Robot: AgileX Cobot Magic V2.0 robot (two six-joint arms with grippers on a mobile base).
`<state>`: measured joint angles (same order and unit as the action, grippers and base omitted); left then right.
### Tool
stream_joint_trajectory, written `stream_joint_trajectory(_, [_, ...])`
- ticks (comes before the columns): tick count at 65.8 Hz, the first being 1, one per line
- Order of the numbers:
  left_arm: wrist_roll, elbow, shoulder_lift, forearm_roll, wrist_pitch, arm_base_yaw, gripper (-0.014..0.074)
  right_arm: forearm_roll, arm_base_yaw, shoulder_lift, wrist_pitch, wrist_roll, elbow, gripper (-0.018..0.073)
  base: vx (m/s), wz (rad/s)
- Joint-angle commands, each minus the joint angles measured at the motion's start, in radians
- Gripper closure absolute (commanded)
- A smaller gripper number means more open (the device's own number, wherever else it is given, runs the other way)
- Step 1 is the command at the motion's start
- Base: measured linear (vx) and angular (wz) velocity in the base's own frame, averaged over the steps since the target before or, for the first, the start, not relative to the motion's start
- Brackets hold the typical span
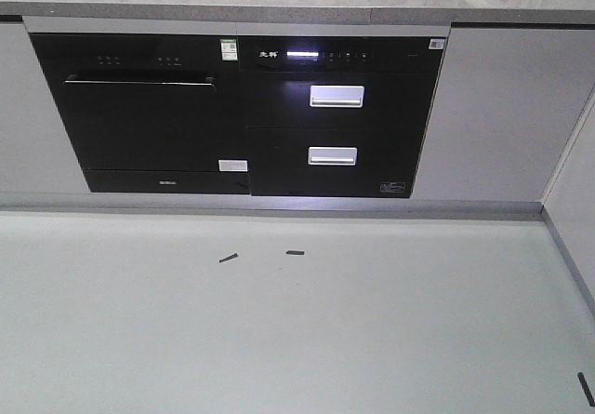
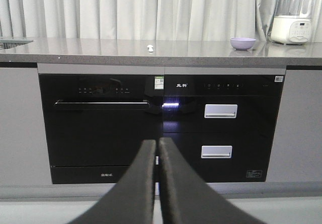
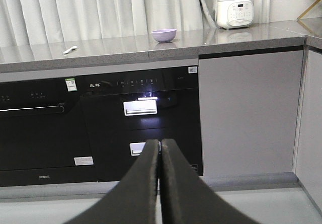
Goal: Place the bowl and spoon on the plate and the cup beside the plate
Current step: 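Drive the base toward the countertop with both grippers held closed, then continue driving forward until the countertop edge is close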
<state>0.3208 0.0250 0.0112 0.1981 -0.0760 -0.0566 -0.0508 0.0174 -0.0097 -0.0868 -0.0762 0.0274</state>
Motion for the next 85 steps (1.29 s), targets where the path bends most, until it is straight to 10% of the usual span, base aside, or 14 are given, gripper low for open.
stream_joint_trajectory(1, [0.007, 0.030, 0.006, 0.000, 0.066, 0.000, 0.0602, -0.003, 0.007, -0.012, 0.074, 0.006, 0.016, 0.0565, 0.12, -0.03])
stream_joint_trajectory(85, [0.007, 0.030, 0.006, 0.000, 0.066, 0.000, 0.0602, -0.003, 0.007, -0.012, 0.074, 0.006, 0.016, 0.0565, 0.10, -0.02])
